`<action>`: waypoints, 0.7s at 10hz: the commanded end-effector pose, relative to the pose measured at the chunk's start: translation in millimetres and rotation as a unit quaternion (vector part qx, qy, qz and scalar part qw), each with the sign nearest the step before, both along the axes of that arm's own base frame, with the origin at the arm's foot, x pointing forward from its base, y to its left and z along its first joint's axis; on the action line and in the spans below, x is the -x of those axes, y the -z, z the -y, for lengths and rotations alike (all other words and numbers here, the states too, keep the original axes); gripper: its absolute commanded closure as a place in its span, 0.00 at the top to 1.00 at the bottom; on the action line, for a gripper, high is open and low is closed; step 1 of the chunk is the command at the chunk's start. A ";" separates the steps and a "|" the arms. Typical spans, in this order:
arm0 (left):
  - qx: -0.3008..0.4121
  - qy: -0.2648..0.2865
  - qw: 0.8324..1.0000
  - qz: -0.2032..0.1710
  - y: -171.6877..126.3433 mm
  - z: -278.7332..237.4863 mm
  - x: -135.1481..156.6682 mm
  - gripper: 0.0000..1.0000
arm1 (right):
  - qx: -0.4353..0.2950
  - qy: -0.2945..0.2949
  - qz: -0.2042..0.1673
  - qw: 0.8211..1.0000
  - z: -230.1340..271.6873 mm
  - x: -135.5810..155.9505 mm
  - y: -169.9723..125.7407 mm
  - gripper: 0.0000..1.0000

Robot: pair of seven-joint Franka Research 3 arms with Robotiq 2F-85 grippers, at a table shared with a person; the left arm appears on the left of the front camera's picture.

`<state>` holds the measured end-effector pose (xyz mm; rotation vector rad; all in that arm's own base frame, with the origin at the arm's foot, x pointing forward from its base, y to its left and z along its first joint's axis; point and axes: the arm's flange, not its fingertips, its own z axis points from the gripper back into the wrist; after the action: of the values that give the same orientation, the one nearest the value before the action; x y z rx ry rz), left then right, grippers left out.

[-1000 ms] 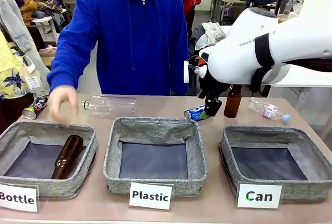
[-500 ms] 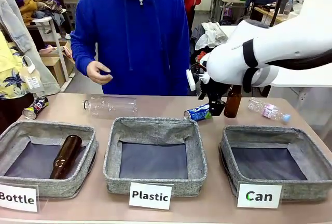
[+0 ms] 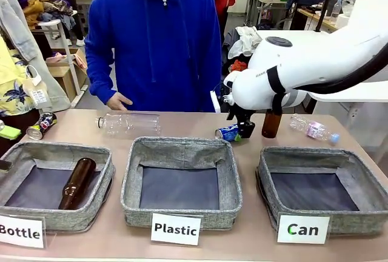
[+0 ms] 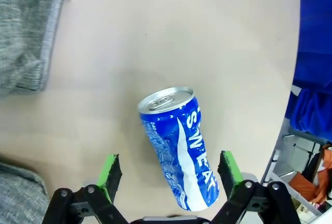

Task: Sort the can waste into the basket.
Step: Pick up the can waste from the table and place it in the right Fabric basket.

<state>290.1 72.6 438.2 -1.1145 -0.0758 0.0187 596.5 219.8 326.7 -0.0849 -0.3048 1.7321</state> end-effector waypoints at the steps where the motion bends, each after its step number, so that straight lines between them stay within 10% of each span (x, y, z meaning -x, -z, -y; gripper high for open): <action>1: 0.019 -0.014 1.000 0.009 -13.0 -4.9 8.3 1.00 | 0.015 0.012 0.027 0.999 -6.7 -17.9 7.3 1.00; 6: 0.019 -0.014 1.000 0.009 -13.0 -4.9 8.3 1.00 | 0.025 0.019 0.031 0.999 -11.2 -34.1 26.9 1.00; 7: 0.019 -0.014 1.000 0.009 -13.0 -4.9 8.3 1.00 | 0.030 0.017 0.023 0.999 -12.9 -35.3 27.4 0.84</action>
<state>285.0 77.9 452.0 -1.1583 -0.1143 0.0217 626.3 226.4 296.2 -0.1595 -0.2871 1.7275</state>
